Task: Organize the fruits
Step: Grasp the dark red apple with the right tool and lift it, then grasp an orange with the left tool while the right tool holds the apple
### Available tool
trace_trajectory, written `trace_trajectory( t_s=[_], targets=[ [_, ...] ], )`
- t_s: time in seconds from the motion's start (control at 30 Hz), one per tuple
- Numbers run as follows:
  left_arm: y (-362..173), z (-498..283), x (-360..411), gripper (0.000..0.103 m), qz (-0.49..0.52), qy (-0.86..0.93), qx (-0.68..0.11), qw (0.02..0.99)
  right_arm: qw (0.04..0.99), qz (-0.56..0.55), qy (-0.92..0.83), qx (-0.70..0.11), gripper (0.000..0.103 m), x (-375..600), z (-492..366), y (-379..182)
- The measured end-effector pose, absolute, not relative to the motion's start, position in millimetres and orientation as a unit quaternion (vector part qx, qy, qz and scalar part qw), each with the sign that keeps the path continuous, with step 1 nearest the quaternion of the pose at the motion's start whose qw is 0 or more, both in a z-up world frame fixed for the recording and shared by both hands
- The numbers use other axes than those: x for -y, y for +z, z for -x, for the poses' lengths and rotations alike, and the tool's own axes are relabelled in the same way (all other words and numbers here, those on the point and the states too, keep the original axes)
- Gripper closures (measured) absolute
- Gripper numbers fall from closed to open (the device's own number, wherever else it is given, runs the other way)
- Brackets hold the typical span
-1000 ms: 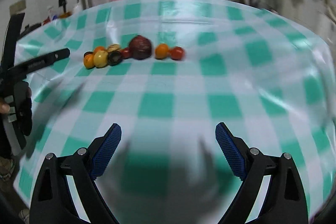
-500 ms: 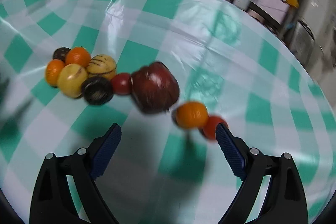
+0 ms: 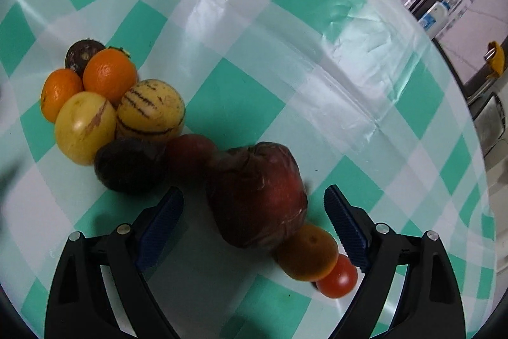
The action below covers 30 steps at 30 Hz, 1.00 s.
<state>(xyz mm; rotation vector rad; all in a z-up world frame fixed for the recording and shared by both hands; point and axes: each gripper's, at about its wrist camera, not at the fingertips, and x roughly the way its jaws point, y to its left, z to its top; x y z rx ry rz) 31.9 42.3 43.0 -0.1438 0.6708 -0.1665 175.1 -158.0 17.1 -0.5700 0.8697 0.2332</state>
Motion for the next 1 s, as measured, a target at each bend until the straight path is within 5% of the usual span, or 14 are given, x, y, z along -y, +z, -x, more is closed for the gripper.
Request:
trace_trajectory(
  t_s=[0.17, 0.7, 1.0],
  targets=[
    [39.5, -36.7, -50.0, 0.001, 0.088, -0.074, -0.336, 0.935, 0.866, 0.249, 0.113, -0.418, 0.047, 166.6, -178.5, 22.6],
    [35.9, -38.3, -54.8, 0.001, 0.099, -0.069, -0.346, 0.93, 0.906, -0.058, 0.099, -0.407, 0.048, 240.6, -4.4, 29.0],
    [33.5, -40.7, -39.3, 0.002, 0.055, -0.062, -0.356, 0.931, 0.904, -0.151, 0.093, -0.389, 0.048, 269.5, 6.6, 26.4]
  ],
)
